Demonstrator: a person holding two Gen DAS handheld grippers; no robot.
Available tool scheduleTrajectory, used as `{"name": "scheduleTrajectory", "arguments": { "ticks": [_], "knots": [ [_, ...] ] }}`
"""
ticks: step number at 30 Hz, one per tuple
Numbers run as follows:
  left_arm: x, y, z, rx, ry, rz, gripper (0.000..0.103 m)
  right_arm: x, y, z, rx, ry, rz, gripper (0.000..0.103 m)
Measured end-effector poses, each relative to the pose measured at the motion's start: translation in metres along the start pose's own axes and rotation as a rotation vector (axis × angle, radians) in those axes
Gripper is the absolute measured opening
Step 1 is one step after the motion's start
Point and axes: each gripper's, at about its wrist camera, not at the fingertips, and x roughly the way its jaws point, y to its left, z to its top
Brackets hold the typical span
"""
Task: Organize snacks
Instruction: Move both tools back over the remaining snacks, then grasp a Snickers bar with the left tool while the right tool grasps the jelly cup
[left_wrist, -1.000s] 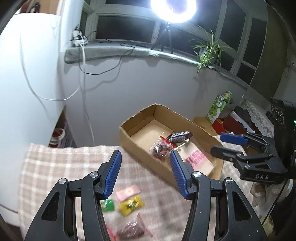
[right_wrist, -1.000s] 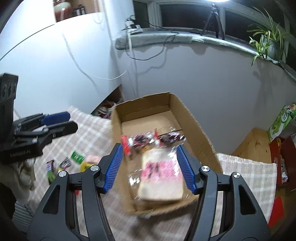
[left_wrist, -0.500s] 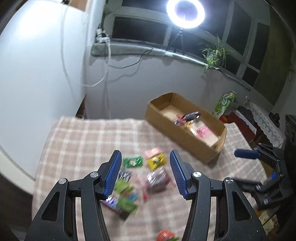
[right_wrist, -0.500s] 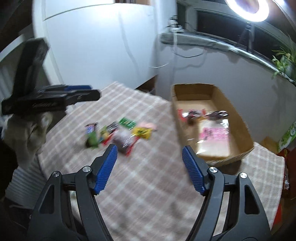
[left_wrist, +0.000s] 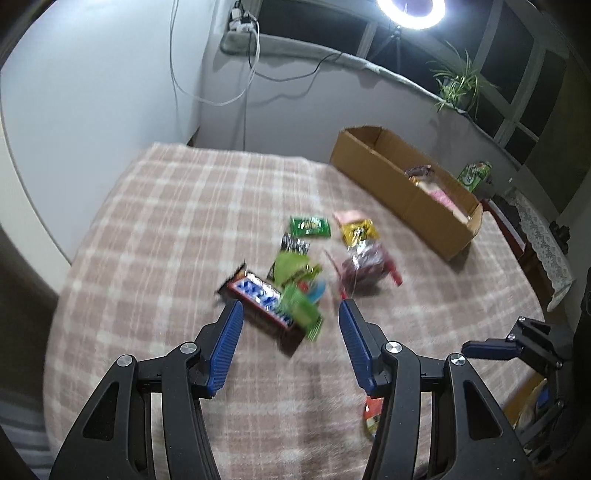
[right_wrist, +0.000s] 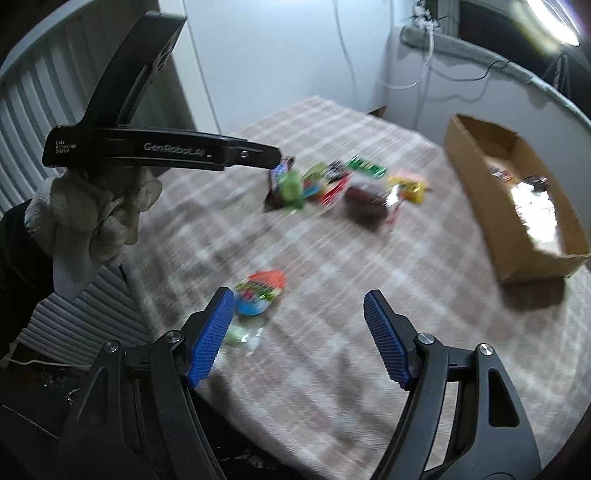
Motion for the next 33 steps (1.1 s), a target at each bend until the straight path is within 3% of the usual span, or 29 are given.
{"name": "scheduleTrajectory", "arguments": {
  "ticks": [8,15,19,27,29,33],
  "knots": [
    [0.008,-0.008,-0.018,0.042,0.023,0.015,0.053,0.017,0.015,-0.005,0.0,0.02,0.03,0.075],
    [0.016,0.011,-0.012,-0.063,0.012,0.007,0.053,0.027,0.02,-0.006,0.0,0.037,0.043,0.075],
    [0.02,0.028,-0.005,-0.141,0.006,0.011,0.043,0.031,0.025,-0.005,-0.014,0.041,0.043,0.075],
    [0.038,0.035,0.005,-0.189,0.045,-0.029,0.041,0.036,0.028,-0.002,-0.026,0.049,0.046,0.066],
    [0.043,0.034,0.008,-0.188,0.049,-0.028,0.041,0.038,0.028,-0.001,-0.025,0.058,0.047,0.059],
    [0.049,0.028,0.015,-0.16,0.05,-0.013,0.04,0.041,0.026,-0.002,-0.023,0.064,0.038,0.057]
  ]
}}
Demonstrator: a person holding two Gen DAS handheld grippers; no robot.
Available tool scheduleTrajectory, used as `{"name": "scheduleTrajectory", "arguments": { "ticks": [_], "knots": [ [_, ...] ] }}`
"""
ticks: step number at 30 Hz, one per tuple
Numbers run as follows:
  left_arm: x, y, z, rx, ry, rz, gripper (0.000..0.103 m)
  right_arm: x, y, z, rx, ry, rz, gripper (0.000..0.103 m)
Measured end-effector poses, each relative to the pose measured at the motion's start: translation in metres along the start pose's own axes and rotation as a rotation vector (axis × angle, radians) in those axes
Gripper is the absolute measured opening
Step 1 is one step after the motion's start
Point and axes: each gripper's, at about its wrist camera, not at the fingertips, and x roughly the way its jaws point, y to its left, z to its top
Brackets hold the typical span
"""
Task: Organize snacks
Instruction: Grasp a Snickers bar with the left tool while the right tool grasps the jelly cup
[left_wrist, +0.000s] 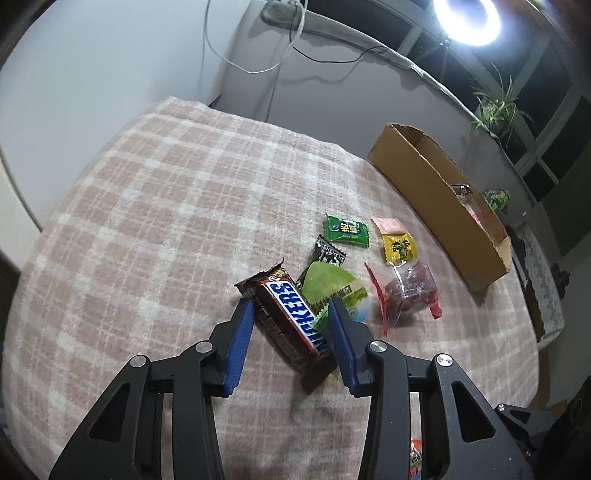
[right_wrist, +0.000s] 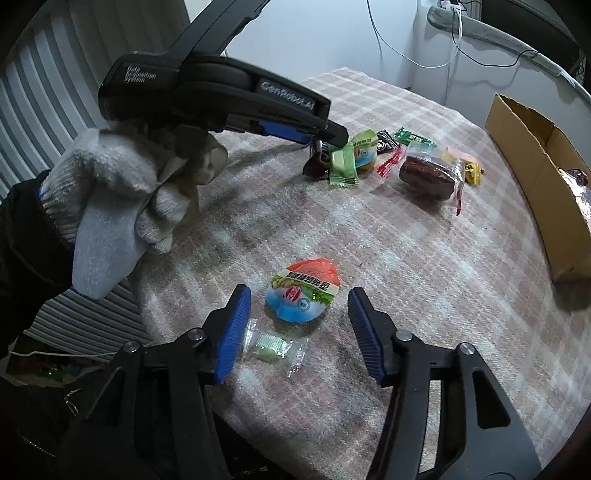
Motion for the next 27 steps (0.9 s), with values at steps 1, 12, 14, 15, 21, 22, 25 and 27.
{"name": "scheduleTrajectory", "arguments": {
  "ticks": [1,12,14,15,21,22,25,27],
  "knots": [
    [0.002,-0.003,0.001,0.011,0.002,0.007,0.04,0.0,-0.001,0.0,0.001,0.0,-0.002,0.057],
    [0.018,-0.016,0.003,0.12,0.006,0.101,0.039,0.011,-0.003,0.006,-0.013,0.006,-0.031,0.052],
    [0.018,-0.014,0.003,0.123,0.003,0.102,0.036,0.011,-0.003,0.006,-0.019,0.005,-0.037,0.049],
    [0.018,-0.013,0.003,0.12,0.001,0.099,0.035,0.013,-0.003,0.007,-0.024,0.004,-0.043,0.048],
    [0.015,-0.006,0.004,0.094,-0.007,0.07,0.031,0.016,-0.007,0.011,-0.023,0.0,-0.061,0.035],
    [0.014,-0.004,0.005,0.079,-0.006,0.058,0.03,0.016,-0.009,0.011,-0.017,-0.001,-0.054,0.035],
    [0.012,0.002,0.006,0.038,-0.008,0.029,0.03,0.016,-0.011,0.011,-0.006,-0.003,-0.044,0.035],
    [0.009,0.005,0.007,0.021,-0.018,0.024,0.028,0.015,-0.011,0.011,-0.004,-0.005,-0.043,0.035]
  ]
}}
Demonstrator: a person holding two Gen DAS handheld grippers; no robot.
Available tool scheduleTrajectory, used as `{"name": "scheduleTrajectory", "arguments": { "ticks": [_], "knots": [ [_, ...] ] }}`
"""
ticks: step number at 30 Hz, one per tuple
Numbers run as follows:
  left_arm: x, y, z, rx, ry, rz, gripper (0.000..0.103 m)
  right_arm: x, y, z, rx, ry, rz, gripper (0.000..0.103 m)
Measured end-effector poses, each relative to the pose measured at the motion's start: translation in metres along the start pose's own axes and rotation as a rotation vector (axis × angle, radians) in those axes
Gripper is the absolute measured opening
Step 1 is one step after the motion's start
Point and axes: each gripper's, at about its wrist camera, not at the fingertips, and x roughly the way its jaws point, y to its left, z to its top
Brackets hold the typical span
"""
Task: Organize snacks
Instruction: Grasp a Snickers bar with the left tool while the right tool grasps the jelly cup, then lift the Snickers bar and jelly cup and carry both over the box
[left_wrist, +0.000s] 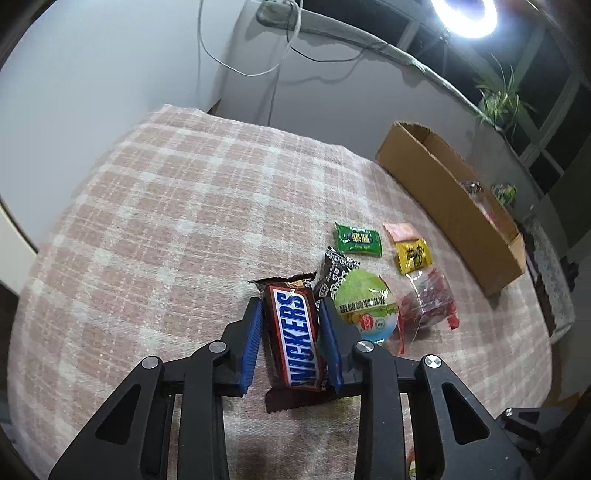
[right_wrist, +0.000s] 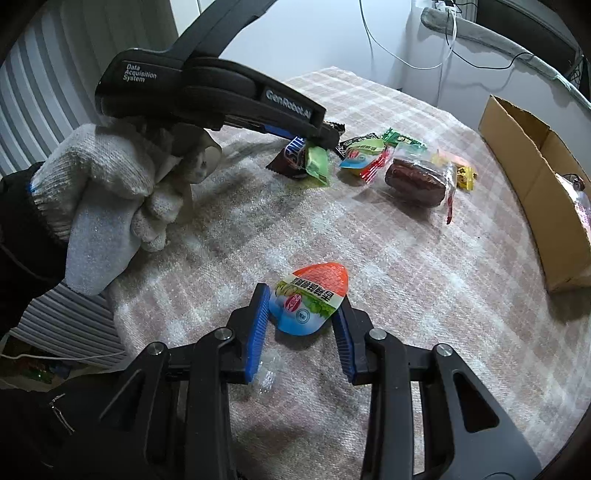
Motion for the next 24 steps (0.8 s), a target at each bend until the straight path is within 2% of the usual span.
{"name": "scheduleTrajectory", "arguments": {
  "ticks": [13,18,24],
  "knots": [
    [0.004,0.013,0.007,-0.077,0.042,-0.055,0.028,0.0,0.001,0.0,0.007,-0.001,0.003,0.035],
    [0.006,0.01,0.014,-0.041,0.068,-0.05,0.028,-0.001,0.001,-0.001,0.007,-0.001,0.002,0.035],
    [0.002,0.014,0.013,-0.013,0.063,-0.029,0.029,-0.002,0.001,-0.003,0.011,-0.002,0.005,0.035]
  ]
}}
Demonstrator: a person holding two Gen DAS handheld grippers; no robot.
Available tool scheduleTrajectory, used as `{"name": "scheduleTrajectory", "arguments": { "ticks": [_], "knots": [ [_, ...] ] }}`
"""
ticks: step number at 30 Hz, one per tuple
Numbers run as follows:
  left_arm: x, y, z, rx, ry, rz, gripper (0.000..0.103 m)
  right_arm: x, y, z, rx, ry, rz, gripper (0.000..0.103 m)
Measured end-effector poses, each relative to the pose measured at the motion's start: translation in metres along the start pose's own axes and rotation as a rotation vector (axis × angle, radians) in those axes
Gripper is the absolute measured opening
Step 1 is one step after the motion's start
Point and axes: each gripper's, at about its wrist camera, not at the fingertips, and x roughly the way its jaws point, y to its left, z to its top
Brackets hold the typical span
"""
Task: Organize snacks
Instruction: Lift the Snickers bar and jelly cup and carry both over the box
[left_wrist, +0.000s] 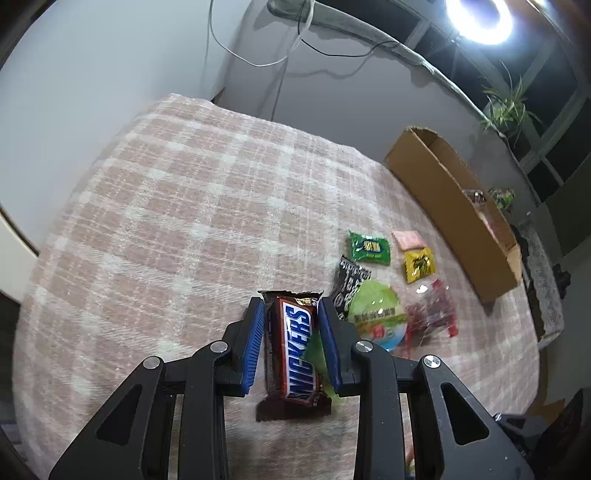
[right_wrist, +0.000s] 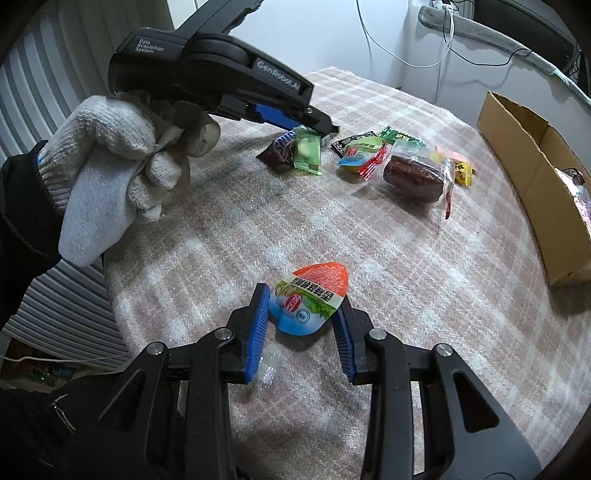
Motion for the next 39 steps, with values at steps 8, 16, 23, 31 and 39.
{"name": "scheduleTrajectory", "arguments": {
  "ticks": [8,16,23,31,39],
  "knots": [
    [0.001,-0.019,-0.017,0.16,0.005,0.098,0.029,0.0,0.0,0.0,0.005,-0.001,0.004,0.035],
    [-0.004,-0.018,-0.028,0.193,-0.018,0.12,0.027,-0.001,0.0,0.0,0.005,-0.001,0.003,0.035],
    [-0.013,-0.009,-0.029,0.135,-0.045,0.1,0.027,-0.004,-0.001,-0.001,0.019,-0.008,0.004,0.035],
    [-0.029,-0.005,-0.026,0.104,-0.078,0.082,0.027,-0.017,-0.013,0.001,0.058,-0.036,0.007,0.035],
    [-0.045,-0.007,-0.017,0.081,-0.112,0.051,0.027,-0.028,-0.023,0.003,0.076,-0.06,-0.005,0.035]
  ]
}}
